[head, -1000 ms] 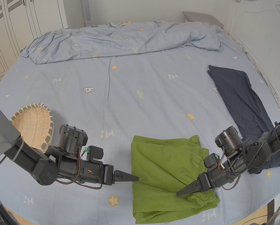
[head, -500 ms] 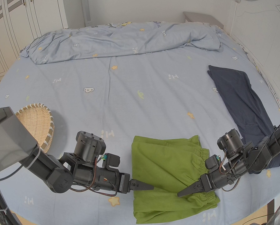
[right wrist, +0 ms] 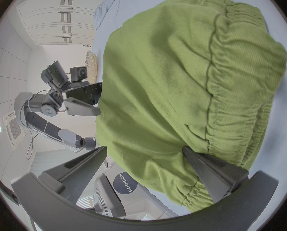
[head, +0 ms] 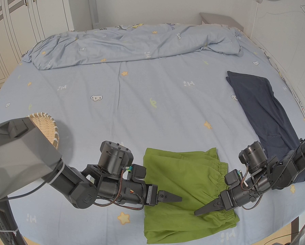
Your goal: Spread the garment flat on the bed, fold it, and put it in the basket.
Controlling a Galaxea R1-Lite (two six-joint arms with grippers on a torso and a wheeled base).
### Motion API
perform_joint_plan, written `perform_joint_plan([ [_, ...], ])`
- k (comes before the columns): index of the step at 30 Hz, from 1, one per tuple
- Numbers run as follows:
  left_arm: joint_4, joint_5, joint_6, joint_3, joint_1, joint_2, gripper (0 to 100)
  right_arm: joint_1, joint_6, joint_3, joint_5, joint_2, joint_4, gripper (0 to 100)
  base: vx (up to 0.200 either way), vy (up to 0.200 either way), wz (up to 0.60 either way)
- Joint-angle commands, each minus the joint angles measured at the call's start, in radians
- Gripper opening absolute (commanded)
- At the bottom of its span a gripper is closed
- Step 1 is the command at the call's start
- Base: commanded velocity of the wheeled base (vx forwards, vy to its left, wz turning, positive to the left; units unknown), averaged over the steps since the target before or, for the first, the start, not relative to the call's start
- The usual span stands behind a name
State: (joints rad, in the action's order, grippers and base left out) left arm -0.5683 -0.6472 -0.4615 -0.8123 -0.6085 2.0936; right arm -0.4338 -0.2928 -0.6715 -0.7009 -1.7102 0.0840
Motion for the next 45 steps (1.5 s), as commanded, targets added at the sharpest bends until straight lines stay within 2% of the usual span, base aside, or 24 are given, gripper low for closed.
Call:
perform_joint_plan([
  [1, -0.005, 0.001, 0.000, -0.010, -0.002, 0.042, 100, 0.000, 0.000, 0.009, -0.008, 0.018, 0.011, 100, 0.000, 0.000, 0.00],
  [5, -0.007, 0.001, -0.003, -0.010, -0.007, 0.036, 100, 0.001, 0.000, 0.009, -0.008, 0.024, 0.014, 100, 0.000, 0.000, 0.00],
  [6, -0.007, 0.003, -0.003, -0.010, -0.007, 0.036, 0, 0.003, 0.000, 0.009, -0.008, 0.024, 0.014, 100, 0.000, 0.000, 0.00],
  [9, -0.007, 0.011, -0.003, -0.008, -0.007, 0.029, 0, 0.004, 0.000, 0.009, -0.008, 0.027, 0.014, 100, 0.000, 0.000, 0.00],
  [10, -0.007, 0.075, -0.002, 0.002, -0.007, -0.007, 0, 0.015, -0.005, 0.006, -0.009, 0.067, 0.014, 100, 0.000, 0.000, 0.00],
  [14, -0.005, 0.187, -0.013, 0.027, -0.002, -0.073, 0, 0.041, -0.011, -0.023, -0.009, 0.153, 0.013, 100, 0.000, 0.000, 0.00],
  [18, 0.001, 0.196, -0.105, 0.039, 0.006, -0.155, 0, 0.069, -0.034, -0.063, -0.009, 0.216, 0.011, 100, 0.000, 0.000, 0.00],
  [19, 0.007, 0.196, -0.163, 0.041, 0.009, -0.202, 0, 0.081, -0.065, -0.086, -0.009, 0.248, 0.010, 100, 0.000, 0.000, 0.00],
  [21, 0.033, 0.198, -0.204, 0.038, 0.021, -0.261, 0, 0.101, -0.091, -0.119, -0.009, 0.290, 0.005, 100, 0.000, 0.000, 0.00],
  [23, 0.065, 0.198, -0.207, 0.039, 0.030, -0.300, 0, 0.119, -0.094, -0.126, -0.009, 0.304, 0.003, 100, 0.000, 0.000, 0.00],
  [24, 0.065, 0.198, -0.207, 0.039, 0.030, -0.300, 0, 0.119, -0.094, -0.126, -0.009, 0.304, 0.003, 100, 0.000, 0.000, 0.00],
  [25, 0.139, 0.212, -0.206, 0.032, 0.035, -0.354, 0, 0.142, -0.095, -0.135, -0.009, 0.308, -0.004, 100, 0.000, 0.000, 0.00],
  [26, 0.156, 0.227, -0.201, 0.032, 0.041, -0.365, 0, 0.149, -0.095, -0.142, -0.011, 0.308, -0.010, 100, 0.000, 0.000, 0.00],
  [29, 0.165, 0.290, -0.195, 0.032, 0.047, -0.392, 0, 0.165, -0.100, -0.169, -0.011, 0.307, -0.029, 100, 0.000, 0.000, 0.00],
  [34, 0.200, 0.294, -0.157, 0.033, 0.049, -0.400, 0, 0.164, -0.100, -0.148, -0.009, 0.310, -0.033, 100, 0.000, 0.000, 0.00],
  [36, 0.286, 0.294, -0.075, 0.033, 0.065, -0.422, 0, 0.162, -0.100, -0.132, -0.009, 0.317, -0.033, 100, 0.000, 0.000, 0.00],
  [39, 0.349, 0.294, -0.031, 0.028, 0.107, -0.445, 0, 0.165, -0.100, -0.135, -0.009, 0.322, -0.033, 100, 0.000, 0.000, 0.00],
  [45, 0.360, 0.291, -0.031, 0.024, 0.182, -0.523, 0, 0.158, -0.100, -0.132, -0.011, 0.322, -0.033, 100, 0.000, 0.167, 0.00],
])
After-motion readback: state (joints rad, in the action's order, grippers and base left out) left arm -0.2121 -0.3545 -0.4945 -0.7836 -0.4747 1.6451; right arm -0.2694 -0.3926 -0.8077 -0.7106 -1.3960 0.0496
